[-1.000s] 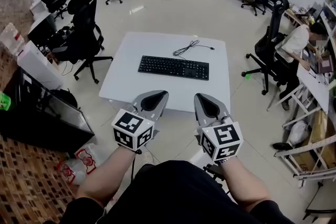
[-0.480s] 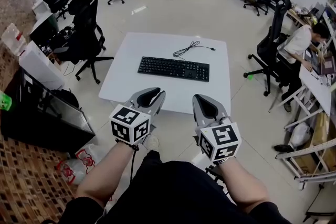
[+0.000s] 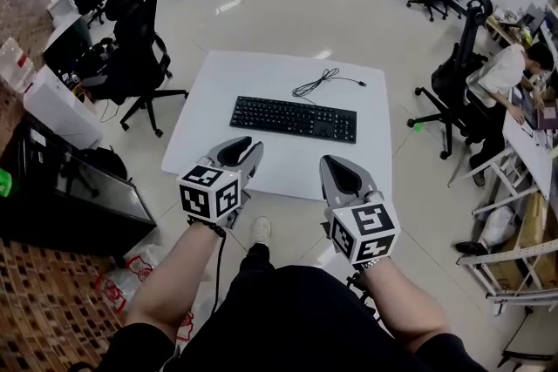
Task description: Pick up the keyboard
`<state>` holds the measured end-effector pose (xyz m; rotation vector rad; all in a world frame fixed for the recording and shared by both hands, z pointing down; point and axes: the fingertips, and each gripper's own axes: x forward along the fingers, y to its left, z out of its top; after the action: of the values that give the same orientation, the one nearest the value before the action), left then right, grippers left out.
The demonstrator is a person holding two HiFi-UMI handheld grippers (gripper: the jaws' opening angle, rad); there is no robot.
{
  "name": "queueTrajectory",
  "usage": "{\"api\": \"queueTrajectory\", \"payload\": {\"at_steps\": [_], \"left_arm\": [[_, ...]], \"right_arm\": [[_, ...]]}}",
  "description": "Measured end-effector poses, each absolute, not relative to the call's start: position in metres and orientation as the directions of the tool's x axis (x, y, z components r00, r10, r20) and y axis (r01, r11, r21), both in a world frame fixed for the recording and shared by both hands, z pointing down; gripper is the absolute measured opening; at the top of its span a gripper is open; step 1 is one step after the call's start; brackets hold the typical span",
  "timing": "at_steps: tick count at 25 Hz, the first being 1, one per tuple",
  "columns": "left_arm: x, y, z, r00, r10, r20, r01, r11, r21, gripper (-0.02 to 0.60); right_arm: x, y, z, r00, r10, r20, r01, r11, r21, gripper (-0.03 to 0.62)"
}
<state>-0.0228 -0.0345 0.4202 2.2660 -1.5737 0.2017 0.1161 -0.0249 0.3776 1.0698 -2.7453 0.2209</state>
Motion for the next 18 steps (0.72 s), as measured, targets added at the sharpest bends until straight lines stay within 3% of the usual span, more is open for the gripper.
{"api": "queueTrajectory", "payload": {"at_steps": [18], "left_arm": [[-0.168,-0.181,0.544,0.322,-0.778,0.539,-0.925,-0.137,0.354,0.133]], "right_arm": [[0.028,-0.152,0.441,-0.652,-0.662,0.371,-0.743,0.656,-0.136,0.002]]}}
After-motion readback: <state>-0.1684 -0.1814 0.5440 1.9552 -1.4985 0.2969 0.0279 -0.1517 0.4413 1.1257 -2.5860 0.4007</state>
